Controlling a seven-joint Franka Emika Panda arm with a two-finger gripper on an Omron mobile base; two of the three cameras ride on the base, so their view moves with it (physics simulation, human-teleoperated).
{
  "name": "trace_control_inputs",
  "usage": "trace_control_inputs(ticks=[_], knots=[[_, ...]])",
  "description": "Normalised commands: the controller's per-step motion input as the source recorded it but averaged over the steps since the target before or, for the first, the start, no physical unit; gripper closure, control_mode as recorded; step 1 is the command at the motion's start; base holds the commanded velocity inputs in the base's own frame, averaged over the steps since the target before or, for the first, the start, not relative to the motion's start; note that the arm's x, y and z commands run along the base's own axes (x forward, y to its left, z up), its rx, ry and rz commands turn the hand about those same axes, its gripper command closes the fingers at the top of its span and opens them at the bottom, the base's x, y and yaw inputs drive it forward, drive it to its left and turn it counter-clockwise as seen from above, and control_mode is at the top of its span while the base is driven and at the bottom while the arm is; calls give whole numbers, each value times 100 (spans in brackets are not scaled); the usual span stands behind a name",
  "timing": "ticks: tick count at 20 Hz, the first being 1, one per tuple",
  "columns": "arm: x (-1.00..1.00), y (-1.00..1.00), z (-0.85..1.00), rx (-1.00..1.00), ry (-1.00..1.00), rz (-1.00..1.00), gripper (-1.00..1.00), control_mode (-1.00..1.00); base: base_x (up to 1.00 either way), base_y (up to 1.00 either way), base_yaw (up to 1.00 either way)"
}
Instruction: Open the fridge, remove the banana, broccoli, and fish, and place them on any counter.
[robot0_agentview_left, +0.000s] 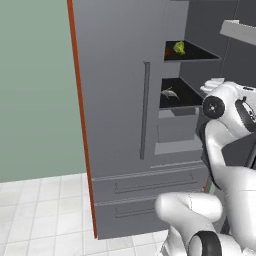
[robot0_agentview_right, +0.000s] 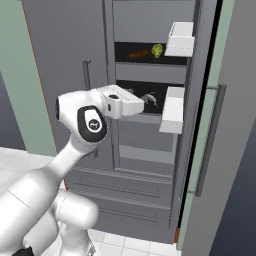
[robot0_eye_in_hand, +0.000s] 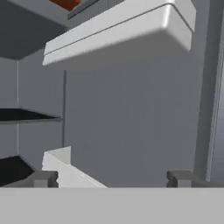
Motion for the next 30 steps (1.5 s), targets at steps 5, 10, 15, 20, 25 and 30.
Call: trace_control_inputs(ticks=[5,10,15,20,25,30], knots=[[-6,100,30,3,17,19,-100,-100,0,0,0],[0,84,0,30,37,27,-100,-100,0,0,0],[0,85,-5,39,29,31,-100,-100,0,0,0],[7,61,-7,28,10,26,-100,-100,0,0,0],[19,27,-37,0,-1,12,-100,-100,0,0,0],[33,6,-50,-17,-13,4,-100,-100,0,0,0]])
